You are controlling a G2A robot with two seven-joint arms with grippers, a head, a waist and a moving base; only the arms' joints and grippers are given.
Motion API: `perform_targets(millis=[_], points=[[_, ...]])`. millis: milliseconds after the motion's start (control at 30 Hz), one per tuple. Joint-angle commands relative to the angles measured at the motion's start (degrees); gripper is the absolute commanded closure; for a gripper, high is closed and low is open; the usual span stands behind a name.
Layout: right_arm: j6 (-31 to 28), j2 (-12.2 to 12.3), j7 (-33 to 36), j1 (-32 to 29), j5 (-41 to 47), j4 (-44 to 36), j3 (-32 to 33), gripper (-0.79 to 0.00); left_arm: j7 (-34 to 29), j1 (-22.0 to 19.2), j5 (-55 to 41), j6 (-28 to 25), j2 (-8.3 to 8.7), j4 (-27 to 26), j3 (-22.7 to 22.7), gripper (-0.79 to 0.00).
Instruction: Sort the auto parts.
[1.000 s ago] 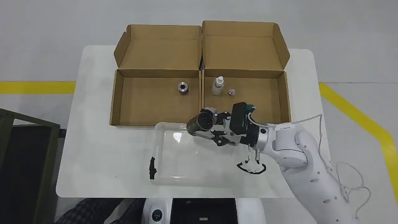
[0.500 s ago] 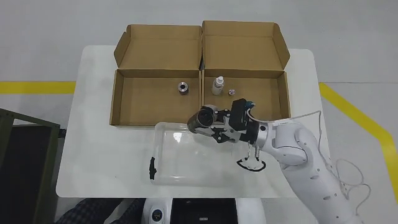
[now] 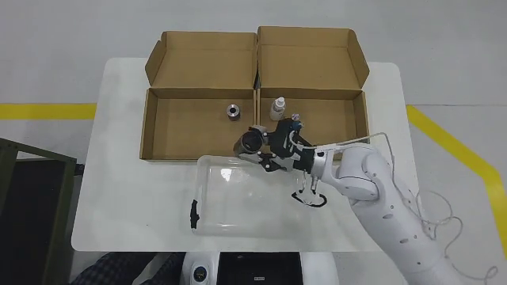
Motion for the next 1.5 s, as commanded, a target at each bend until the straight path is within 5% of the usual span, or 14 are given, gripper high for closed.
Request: perform_targets(millis=[0,733,1467], points=[[0.92,-0.23,0.44,1.16,-0.85,0.44,-1.11,0.0,0.0,0.0,0.0,0.0,0.0,0.0,0.0,-0.785],[10.5,-4.3,3.64,14.69,-8.38,11.82,-13.63,0.0,0.0,0.0,0.0,0.0,0.0,0.0,0.0,-0.785],[15.32,-7.93,2.41,19.85,-16.27,21.7,-20.14,-0.025,0.0,0.0,0.0,0.0,0.0,0.0,0.0,-0.785]])
